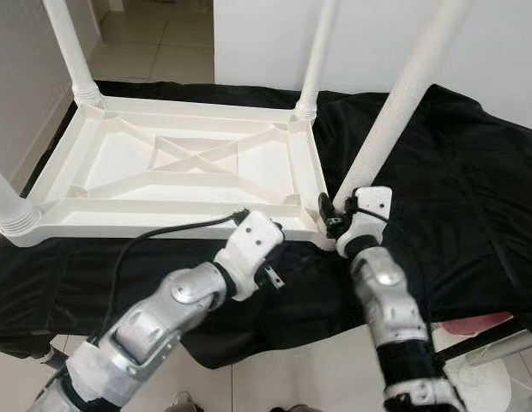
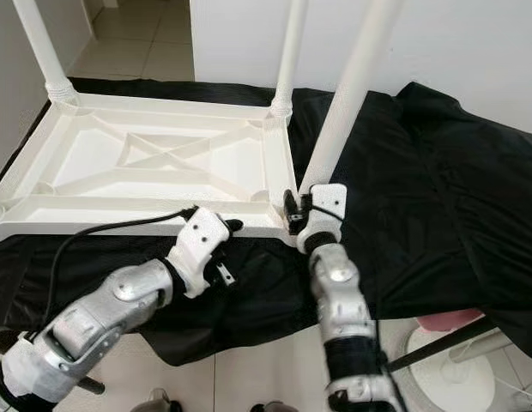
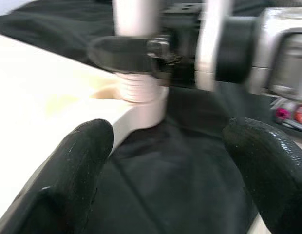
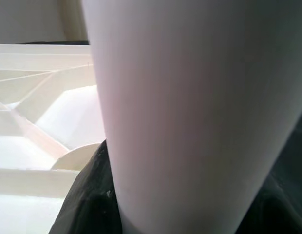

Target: Building children table

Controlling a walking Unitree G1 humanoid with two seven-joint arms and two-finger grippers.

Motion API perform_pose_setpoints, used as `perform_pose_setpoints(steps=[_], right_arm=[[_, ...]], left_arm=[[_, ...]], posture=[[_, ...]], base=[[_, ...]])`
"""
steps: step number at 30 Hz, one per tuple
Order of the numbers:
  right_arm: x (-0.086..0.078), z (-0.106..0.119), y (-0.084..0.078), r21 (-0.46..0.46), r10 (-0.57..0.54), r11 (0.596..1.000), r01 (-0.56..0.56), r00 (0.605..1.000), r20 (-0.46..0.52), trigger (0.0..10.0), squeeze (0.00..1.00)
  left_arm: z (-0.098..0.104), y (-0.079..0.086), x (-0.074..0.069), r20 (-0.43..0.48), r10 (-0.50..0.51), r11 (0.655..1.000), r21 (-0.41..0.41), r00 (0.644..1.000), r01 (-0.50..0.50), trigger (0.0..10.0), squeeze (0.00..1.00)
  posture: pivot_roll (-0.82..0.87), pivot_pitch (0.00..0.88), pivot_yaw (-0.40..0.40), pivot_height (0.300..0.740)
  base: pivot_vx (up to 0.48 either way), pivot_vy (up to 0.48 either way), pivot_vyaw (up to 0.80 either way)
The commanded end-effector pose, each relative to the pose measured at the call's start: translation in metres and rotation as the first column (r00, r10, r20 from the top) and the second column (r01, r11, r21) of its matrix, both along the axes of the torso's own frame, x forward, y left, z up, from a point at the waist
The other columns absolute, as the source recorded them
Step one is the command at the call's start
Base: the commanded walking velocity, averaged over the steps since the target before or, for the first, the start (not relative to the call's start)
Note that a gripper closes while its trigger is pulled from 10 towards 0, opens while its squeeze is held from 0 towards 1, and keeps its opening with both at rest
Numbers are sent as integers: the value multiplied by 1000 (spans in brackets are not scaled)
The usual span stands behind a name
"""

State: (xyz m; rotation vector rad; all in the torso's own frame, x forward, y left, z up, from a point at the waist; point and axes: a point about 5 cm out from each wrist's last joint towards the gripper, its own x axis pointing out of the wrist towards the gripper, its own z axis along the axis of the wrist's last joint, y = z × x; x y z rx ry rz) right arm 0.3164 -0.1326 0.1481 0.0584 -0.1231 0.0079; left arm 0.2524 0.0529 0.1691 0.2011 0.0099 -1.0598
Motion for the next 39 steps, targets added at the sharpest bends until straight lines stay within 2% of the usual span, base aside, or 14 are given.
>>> perform_pose_setpoints(steps=[1, 4, 9, 12, 23, 24, 25, 26, 28, 30, 34, 35, 36, 39], right_arm=[[-6, -13, -6, -10, -88, 996, 88, 994, -65, 10000, 0], [-12, -13, 6, 28, -105, 994, 108, 991, -80, 10000, 0], [-12, -8, 5, 17, -109, 994, 110, 992, -58, 10000, 0], [-14, -5, 13, 32, -75, 997, 76, 996, -45, 10000, 0], [-15, 0, 10, 23, -78, 997, 79, 997, -28, 10000, 0], [-14, 0, 7, 17, -72, 997, 72, 997, -23, 10000, 576], [-14, 0, 7, 17, -72, 997, 72, 997, -23, 10000, 576], [-14, 1, 4, 11, -66, 998, 66, 998, -16, 10000, 1000], [-13, 2, 0, 7, -55, 998, 55, 998, -2, 10000, 1000], [-11, 7, -5, 4, 8, 1000, -8, 999, 36, 10000, 1000], [-11, 9, -7, 10, 42, 999, -43, 998, 56, 10000, 1000], [-10, 10, -7, 11, 86, 996, -87, 994, 64, 10000, 1000], [-9, 11, -7, 9, 142, 990, -143, 987, 70, 10000, 35], [-8, 13, -6, -10, 249, 968, -249, 965, 79, 10000, 0]], left_arm=[[0, 2, 1, 1, -33, 999, 9, 999, 33, 10000, 0], [1, 5, 4, 6, -27, 1000, 14, 1000, 27, 10000, 0], [1, 5, 4, 8, -27, 999, 18, 1000, 27, 10000, 0], [1, 5, 4, 8, -29, 999, 21, 1000, 29, 10000, 0], [1, 7, 4, 9, -36, 999, 20, 999, 35, 10000, 0], [1, 7, 4, 9, -33, 999, 20, 999, 33, 10000, 0], [1, 7, 4, 9, -33, 999, 20, 999, 33, 10000, 0], [0, 8, 4, 8, -31, 999, 21, 999, 30, 10000, 0], [0, 8, 4, 7, -29, 999, 21, 1000, 29, 10000, 0], [0, 9, 4, 7, -29, 999, 22, 1000, 29, 10000, 0], [0, 9, 4, 7, -29, 999, 23, 1000, 29, 10000, 0], [1, 9, 5, 7, -29, 999, 22, 1000, 29, 10000, 0], [1, 8, 5, 8, -31, 999, 21, 999, 31, 10000, 0], [1, 7, 5, 8, -33, 999, 20, 999, 33, 10000, 0]], posture=[[8, 65, -75, 740], [5, 63, -69, 740], [8, 62, -69, 740], [9, 63, -68, 740], [12, 68, -74, 740], [13, 71, -73, 740], [13, 71, -73, 740], [13, 71, -74, 740], [13, 71, -74, 740], [11, 74, -73, 740], [9, 77, -70, 740], [6, 78, -69, 740], [7, 78, -70, 740], [3, 81, -66, 740]], base=[[0, 0, 0], [0, 0, 0], [0, 0, 0], [0, 0, 0], [0, 0, 0], [0, 0, 0], [0, 0, 0], [0, 0, 0], [0, 0, 0], [0, 0, 0], [0, 0, 0], [0, 0, 0], [0, 0, 0], [0, 0, 0]])
